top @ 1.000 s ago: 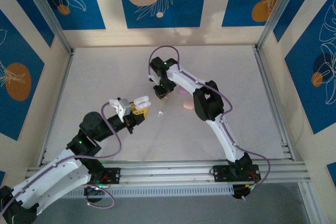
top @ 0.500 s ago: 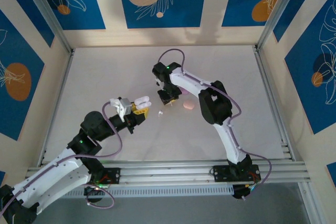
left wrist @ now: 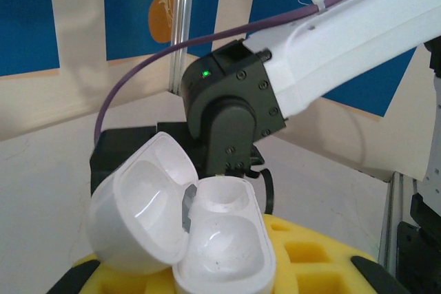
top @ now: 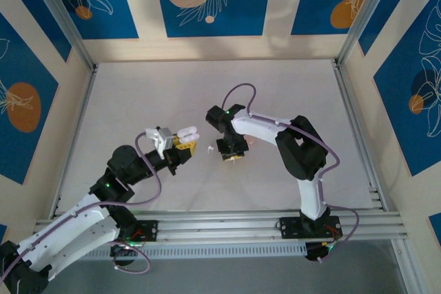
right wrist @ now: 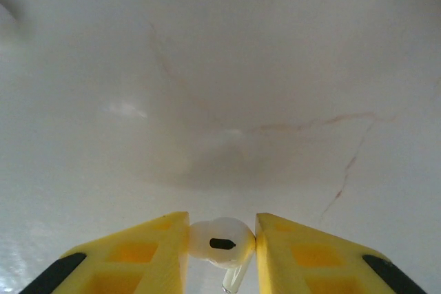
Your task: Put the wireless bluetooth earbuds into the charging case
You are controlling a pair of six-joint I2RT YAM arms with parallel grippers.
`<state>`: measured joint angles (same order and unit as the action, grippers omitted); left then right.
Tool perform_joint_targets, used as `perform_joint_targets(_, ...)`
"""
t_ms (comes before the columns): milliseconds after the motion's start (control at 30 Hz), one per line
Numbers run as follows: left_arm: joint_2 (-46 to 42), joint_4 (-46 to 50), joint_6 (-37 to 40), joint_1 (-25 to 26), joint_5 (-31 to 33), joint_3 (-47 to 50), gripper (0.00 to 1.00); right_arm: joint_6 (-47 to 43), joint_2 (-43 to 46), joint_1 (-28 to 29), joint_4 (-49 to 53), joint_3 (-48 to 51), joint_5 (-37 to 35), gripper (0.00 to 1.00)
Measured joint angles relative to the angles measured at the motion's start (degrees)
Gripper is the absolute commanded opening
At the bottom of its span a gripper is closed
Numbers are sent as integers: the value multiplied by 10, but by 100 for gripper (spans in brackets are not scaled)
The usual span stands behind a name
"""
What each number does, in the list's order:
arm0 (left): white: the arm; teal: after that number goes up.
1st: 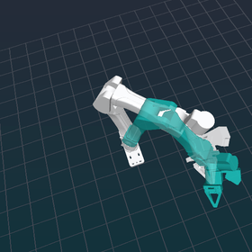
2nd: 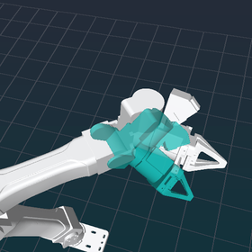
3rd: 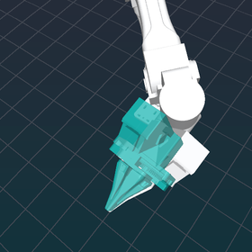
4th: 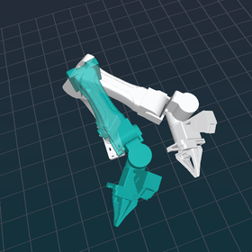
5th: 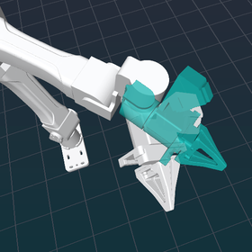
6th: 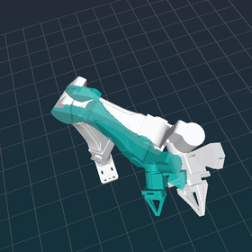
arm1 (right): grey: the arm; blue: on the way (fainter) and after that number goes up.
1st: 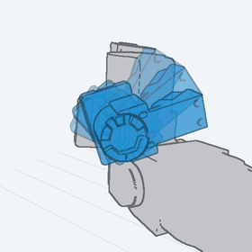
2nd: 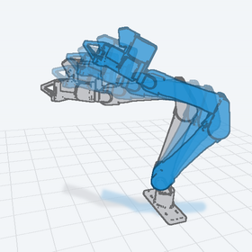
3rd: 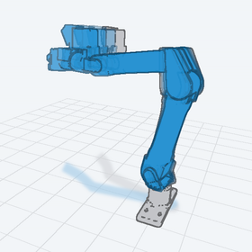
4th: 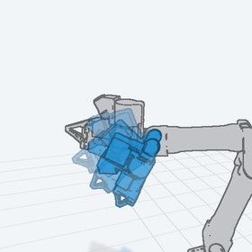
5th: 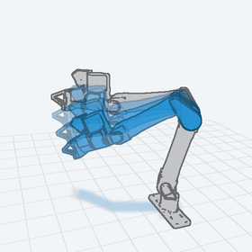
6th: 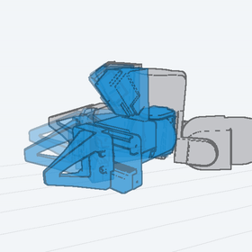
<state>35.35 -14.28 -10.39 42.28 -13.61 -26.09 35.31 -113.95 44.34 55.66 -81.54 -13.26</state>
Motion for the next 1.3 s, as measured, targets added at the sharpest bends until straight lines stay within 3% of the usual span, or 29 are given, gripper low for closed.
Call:
perform_joint_targets(867, 13, -3, -11, 0, 0, 0, 15, 49, 6, 2, -30, 42, 17, 39)
perform_joint_targets(1300, 16, -11, -13, 0, 0, 0, 15, 102, 16, -8, -47, 56, 30, 33)
